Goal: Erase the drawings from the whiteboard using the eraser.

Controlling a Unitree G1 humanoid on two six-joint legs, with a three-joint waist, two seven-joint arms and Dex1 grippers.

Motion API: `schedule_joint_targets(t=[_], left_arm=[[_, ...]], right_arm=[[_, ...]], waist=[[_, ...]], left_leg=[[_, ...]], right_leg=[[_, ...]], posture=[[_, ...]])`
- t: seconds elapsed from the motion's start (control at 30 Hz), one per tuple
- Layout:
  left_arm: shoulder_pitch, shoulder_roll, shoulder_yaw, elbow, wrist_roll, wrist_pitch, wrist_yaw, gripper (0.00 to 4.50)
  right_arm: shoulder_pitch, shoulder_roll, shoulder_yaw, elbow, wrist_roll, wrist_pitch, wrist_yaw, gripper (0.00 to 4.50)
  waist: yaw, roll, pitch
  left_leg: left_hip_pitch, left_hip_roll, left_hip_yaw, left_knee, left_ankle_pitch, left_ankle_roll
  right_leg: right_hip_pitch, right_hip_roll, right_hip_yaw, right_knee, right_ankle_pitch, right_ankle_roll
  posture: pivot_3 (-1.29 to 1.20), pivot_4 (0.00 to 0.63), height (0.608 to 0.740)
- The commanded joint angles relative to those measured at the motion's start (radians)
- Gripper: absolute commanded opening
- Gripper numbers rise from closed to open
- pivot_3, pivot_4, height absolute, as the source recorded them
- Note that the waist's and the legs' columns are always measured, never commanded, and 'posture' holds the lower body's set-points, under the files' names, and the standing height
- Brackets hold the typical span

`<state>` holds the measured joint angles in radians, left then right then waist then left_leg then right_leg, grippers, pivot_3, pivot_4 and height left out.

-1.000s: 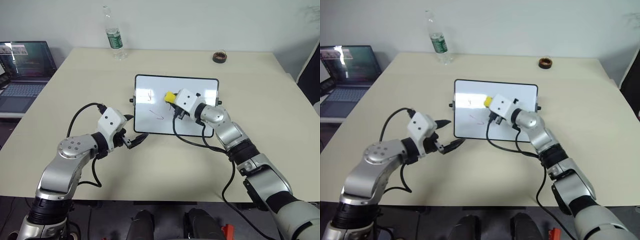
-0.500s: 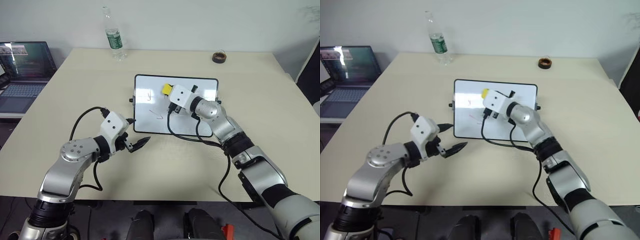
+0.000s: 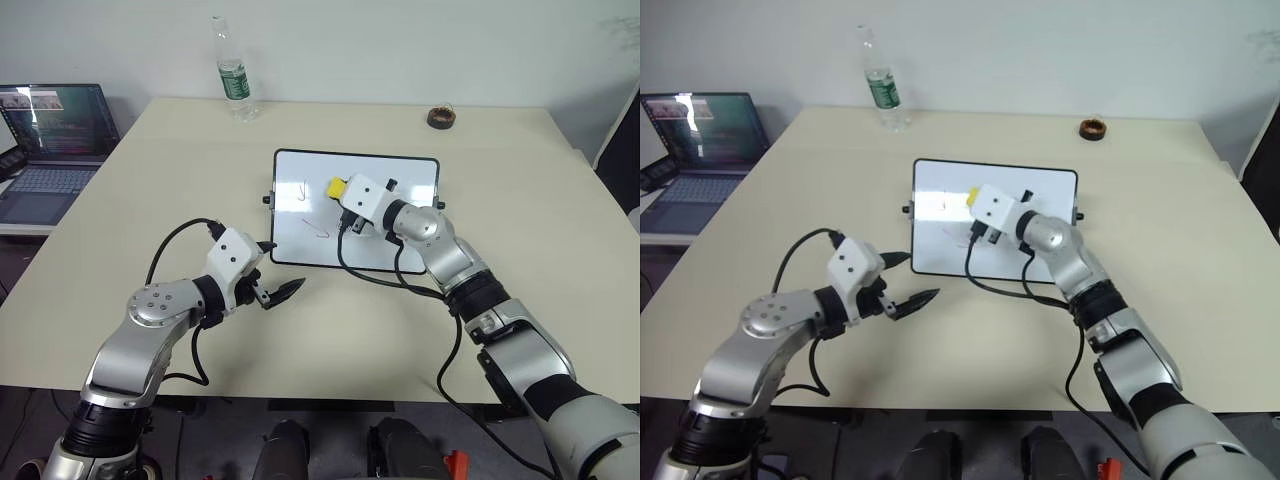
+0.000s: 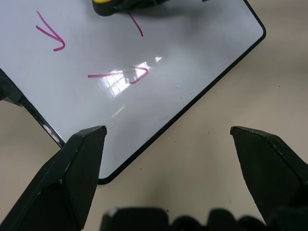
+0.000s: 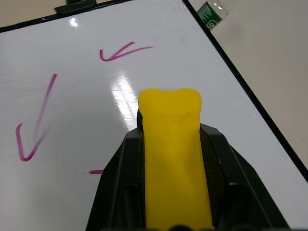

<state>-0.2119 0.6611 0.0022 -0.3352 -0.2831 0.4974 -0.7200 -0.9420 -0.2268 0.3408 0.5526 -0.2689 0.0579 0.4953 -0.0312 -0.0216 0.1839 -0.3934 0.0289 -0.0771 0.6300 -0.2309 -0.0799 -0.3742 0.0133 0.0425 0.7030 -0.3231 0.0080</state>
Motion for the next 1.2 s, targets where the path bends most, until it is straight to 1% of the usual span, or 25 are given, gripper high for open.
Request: schedule_joint_targets(t=[0.03, 0.1, 0.13, 0.2, 0.27, 0.33, 0.4, 0.5, 0.67, 0.77, 0.87, 0.93, 0.97, 1.03, 1.13, 1.2], left_arm=[[-0.018, -0.005, -0.005, -0.009, 0.002, -0.019, -0.007, 4.50], [-0.017, -0.005, -0.006, -0.009, 0.001, -0.021, -0.008, 4.50], [-0.017, -0.006, -0.007, -0.009, 0.001, -0.021, -0.009, 4.50], [-0.017, -0.006, -0.008, -0.009, 0.000, -0.022, -0.010, 4.50], [-0.017, -0.008, -0.010, -0.007, 0.001, -0.023, -0.010, 4.50], [-0.018, -0.010, -0.013, -0.007, 0.002, -0.023, -0.010, 4.50], [-0.020, -0.012, -0.016, -0.007, 0.002, -0.022, -0.011, 4.50], [-0.022, -0.013, -0.018, -0.008, 0.002, -0.019, -0.012, 4.50], [-0.030, -0.015, -0.024, -0.013, -0.002, -0.009, -0.011, 4.50], [-0.032, -0.011, -0.024, -0.013, -0.004, -0.007, -0.012, 4.50], [-0.030, -0.009, -0.024, -0.015, -0.007, -0.005, -0.014, 4.50], [-0.027, -0.008, -0.023, -0.017, -0.008, -0.004, -0.015, 4.50], [-0.026, -0.008, -0.023, -0.018, -0.009, -0.003, -0.016, 4.50], [-0.022, -0.007, -0.021, -0.020, -0.012, -0.003, -0.017, 4.50], [-0.013, -0.007, -0.016, -0.022, -0.016, -0.002, -0.017, 4.50], [-0.005, -0.007, -0.011, -0.024, -0.019, -0.001, -0.014, 4.50]], right_arm=[[0.068, -0.030, 0.023, -0.050, 0.022, 0.122, 0.144, 1.15], [0.096, -0.049, 0.048, -0.109, 0.019, 0.155, 0.217, 1.15], [0.101, -0.047, 0.043, -0.127, 0.019, 0.160, 0.213, 1.15], [0.086, -0.031, 0.012, -0.121, 0.007, 0.140, 0.135, 1.15], [0.038, -0.015, -0.040, -0.064, -0.017, 0.097, -0.030, 1.14], [0.011, -0.018, -0.060, -0.029, -0.023, 0.088, -0.095, 1.14], [0.017, -0.034, -0.037, -0.021, -0.025, 0.099, -0.063, 1.14], [0.055, -0.056, 0.015, -0.049, -0.030, 0.113, 0.027, 1.14], [0.126, -0.130, 0.125, -0.134, -0.089, 0.095, 0.174, 1.14], [0.110, -0.161, 0.153, -0.133, -0.150, 0.051, 0.136, 1.14], [0.055, -0.127, 0.084, -0.087, -0.160, 0.044, -0.029, 1.14], [0.034, -0.112, 0.053, -0.065, -0.149, 0.042, -0.089, 1.14], [0.030, -0.106, 0.045, -0.061, -0.137, 0.045, -0.095, 1.14], [0.033, -0.100, 0.043, -0.060, -0.120, 0.051, -0.073, 1.14], [0.098, -0.108, 0.085, -0.122, -0.096, 0.093, 0.072, 1.14], [0.133, -0.119, 0.104, -0.169, -0.092, 0.106, 0.133, 1.14]], waist=[[0.000, 0.000, 0.000], [-0.001, 0.000, 0.000], [-0.001, 0.000, 0.000], [-0.002, 0.000, 0.000], [-0.003, 0.000, 0.000], [-0.002, 0.000, 0.000], [0.002, -0.001, 0.000], [0.002, -0.001, -0.001], [0.000, -0.001, -0.001], [-0.002, -0.001, -0.001], [-0.002, -0.001, -0.001], [-0.003, -0.001, -0.001], [-0.001, -0.001, -0.001], [0.002, -0.002, -0.001], [0.001, -0.002, -0.001], [-0.001, -0.002, -0.001]], left_leg=[[0.000, 0.000, 0.000, 0.000, 0.000, 0.000], [0.000, 0.000, 0.000, 0.000, 0.000, 0.000], [0.001, 0.000, 0.000, 0.000, 0.000, 0.000], [0.002, 0.000, 0.000, 0.000, 0.000, 0.000], [0.002, 0.000, 0.000, 0.000, 0.000, 0.000], [0.003, 0.000, 0.000, 0.000, 0.000, 0.000], [0.003, -0.001, 0.000, 0.000, 0.001, 0.000], [0.002, -0.001, 0.000, 0.000, 0.000, 0.000], [0.003, -0.001, 0.000, 0.000, 0.000, 0.000], [0.005, -0.001, 0.000, 0.000, 0.000, 0.000], [0.007, -0.001, 0.000, 0.000, 0.001, 0.000], [0.008, 0.000, 0.001, 0.000, 0.001, 0.000], [0.008, -0.001, 0.001, 0.000, 0.001, 0.000], [0.007, -0.001, 0.000, 0.000, 0.001, -0.001], [0.007, -0.001, 0.001, -0.001, 0.001, -0.001], [0.007, 0.000, 0.000, -0.002, 0.001, -0.001]], right_leg=[[0.000, 0.000, 0.000, 0.000, 0.000, 0.000], [0.001, 0.000, 0.000, 0.000, 0.000, 0.000], [0.001, 0.000, 0.000, 0.000, 0.000, 0.000], [0.001, 0.000, 0.000, 0.000, 0.000, 0.000], [0.001, 0.001, 0.000, 0.001, 0.000, 0.000], [0.000, 0.001, 0.000, 0.003, 0.000, 0.000], [0.001, 0.001, 0.000, 0.003, 0.000, -0.001], [0.001, 0.000, 0.000, 0.001, 0.000, 0.000], [0.002, 0.000, 0.000, 0.000, 0.000, 0.000], [0.003, 0.001, 0.000, 0.001, 0.000, 0.000], [0.005, 0.001, 0.000, 0.001, 0.000, 0.000], [0.005, 0.001, 0.001, 0.001, 0.000, 0.000], [0.004, 0.001, 0.001, 0.001, 0.000, 0.000], [0.005, 0.001, 0.001, 0.001, 0.000, 0.000], [0.005, 0.001, 0.001, 0.000, 0.001, -0.001], [0.005, 0.001, 0.001, 0.000, 0.001, -0.001]], posture=[[0.00, 0.150, 0.740], [0.00, 0.150, 0.740], [0.00, 0.150, 0.740], [0.00, 0.150, 0.740], [0.00, 0.150, 0.740], [0.00, 0.150, 0.740], [0.00, 0.150, 0.740], [0.00, 0.150, 0.740], [0.00, 0.150, 0.740], [0.00, 0.150, 0.740], [0.00, 0.150, 0.740], [0.00, 0.150, 0.740], [0.00, 0.150, 0.740], [0.00, 0.150, 0.740], [0.00, 0.150, 0.740], [0.00, 0.150, 0.740]])
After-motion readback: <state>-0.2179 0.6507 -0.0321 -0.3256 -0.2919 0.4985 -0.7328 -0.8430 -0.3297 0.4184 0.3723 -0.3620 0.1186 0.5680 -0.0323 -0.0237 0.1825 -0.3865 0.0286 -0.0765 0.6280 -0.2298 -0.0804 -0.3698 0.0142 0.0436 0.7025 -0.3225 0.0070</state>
